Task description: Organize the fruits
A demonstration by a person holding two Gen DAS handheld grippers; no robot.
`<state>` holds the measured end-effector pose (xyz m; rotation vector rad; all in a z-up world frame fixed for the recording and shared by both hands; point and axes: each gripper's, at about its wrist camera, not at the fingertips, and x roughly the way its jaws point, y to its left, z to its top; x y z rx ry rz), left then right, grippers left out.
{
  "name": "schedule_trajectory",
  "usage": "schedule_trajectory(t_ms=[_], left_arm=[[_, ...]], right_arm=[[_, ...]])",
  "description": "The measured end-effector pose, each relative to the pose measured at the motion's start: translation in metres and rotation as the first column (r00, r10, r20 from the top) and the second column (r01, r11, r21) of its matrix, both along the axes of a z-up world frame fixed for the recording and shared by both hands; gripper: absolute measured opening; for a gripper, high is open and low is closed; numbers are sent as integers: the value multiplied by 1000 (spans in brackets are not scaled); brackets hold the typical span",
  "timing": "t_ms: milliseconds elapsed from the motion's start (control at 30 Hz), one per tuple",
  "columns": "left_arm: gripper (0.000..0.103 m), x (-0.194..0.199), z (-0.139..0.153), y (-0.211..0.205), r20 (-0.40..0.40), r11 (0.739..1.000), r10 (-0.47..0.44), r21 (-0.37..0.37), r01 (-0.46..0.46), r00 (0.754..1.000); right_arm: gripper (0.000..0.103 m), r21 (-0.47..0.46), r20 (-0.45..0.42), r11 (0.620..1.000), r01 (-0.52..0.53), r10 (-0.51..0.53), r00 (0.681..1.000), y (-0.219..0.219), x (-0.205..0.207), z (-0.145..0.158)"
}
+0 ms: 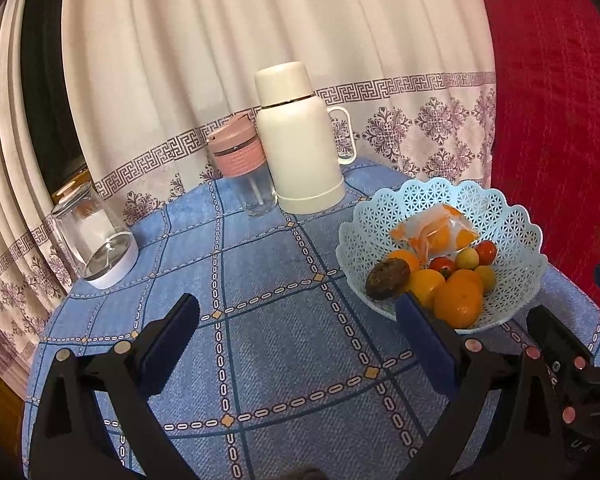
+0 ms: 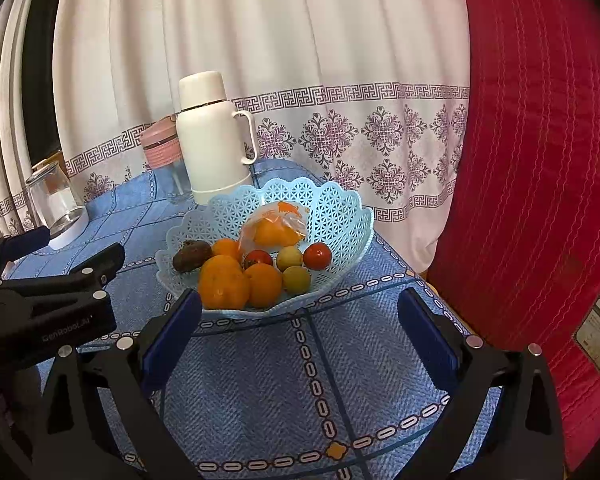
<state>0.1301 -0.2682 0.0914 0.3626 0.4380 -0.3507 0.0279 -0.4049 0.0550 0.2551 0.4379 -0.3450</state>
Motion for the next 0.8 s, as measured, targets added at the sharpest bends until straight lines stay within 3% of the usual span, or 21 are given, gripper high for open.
schedule_trajectory(t_ms=[567, 800], left_arm=[[98, -7, 5, -2, 33, 1000, -17, -5, 17, 999], [98, -4, 5, 3, -8, 1000, -3, -21, 2, 1000]], right_arm=[[100, 0, 1, 1000, 0, 0, 1000, -1, 0, -1], [100, 0, -1, 1000, -1, 1, 1000, 0, 1, -1]])
